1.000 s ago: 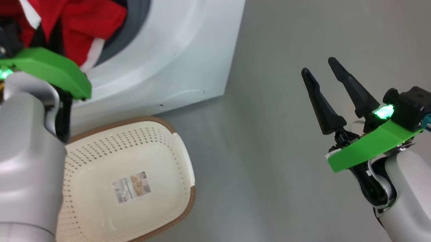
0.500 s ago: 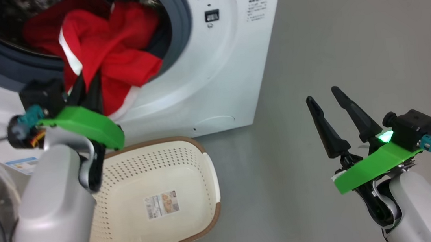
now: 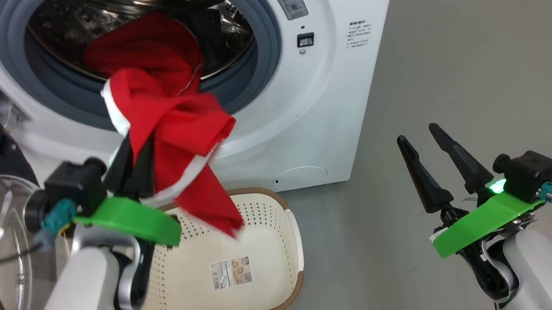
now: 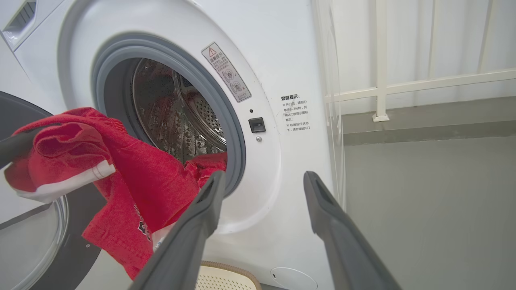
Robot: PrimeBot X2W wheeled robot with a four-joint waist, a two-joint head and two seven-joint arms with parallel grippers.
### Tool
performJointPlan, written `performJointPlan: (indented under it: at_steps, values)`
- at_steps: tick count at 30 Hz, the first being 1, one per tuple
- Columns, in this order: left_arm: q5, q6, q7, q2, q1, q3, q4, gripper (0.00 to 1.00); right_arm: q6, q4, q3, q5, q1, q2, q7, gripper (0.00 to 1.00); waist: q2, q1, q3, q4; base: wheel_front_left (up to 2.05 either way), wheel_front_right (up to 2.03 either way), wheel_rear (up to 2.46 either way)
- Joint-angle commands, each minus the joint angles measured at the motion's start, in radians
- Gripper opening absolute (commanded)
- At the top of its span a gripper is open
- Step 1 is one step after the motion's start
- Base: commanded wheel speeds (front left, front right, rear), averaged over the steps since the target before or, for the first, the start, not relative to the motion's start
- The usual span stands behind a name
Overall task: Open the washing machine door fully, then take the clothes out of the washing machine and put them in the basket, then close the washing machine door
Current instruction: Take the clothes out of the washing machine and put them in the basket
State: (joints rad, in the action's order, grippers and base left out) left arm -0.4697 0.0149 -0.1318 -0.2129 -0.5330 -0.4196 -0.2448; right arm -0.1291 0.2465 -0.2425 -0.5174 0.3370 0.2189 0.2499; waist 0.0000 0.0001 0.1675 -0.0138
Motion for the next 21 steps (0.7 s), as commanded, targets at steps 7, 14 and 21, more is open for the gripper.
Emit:
performJointPlan:
  at_steps: [7, 14, 21]
  values:
    - [-0.016, 0.067, 0.055, -0.059, 0.125, 0.034, 0.236, 0.00, -0.002, -0.025, -0.020, -0.019, -0.015, 0.008, 0.012, 1.00, 0.0000, -0.0001, -0.013, 0.001, 0.00, 0.00, 0.00]
    - [-0.040, 0.076, 0.062, -0.060, 0.207, 0.024, 0.232, 0.00, -0.002, -0.026, -0.026, -0.023, -0.018, 0.005, 0.012, 1.00, 0.0000, -0.0001, -0.012, -0.016, 0.00, 0.00, 0.00]
    - [-0.073, 0.030, 0.012, -0.053, 0.206, 0.026, 0.110, 0.00, -0.002, -0.030, -0.028, -0.022, -0.014, 0.007, 0.012, 1.00, 0.0000, -0.0001, 0.005, -0.037, 0.00, 0.00, 0.00]
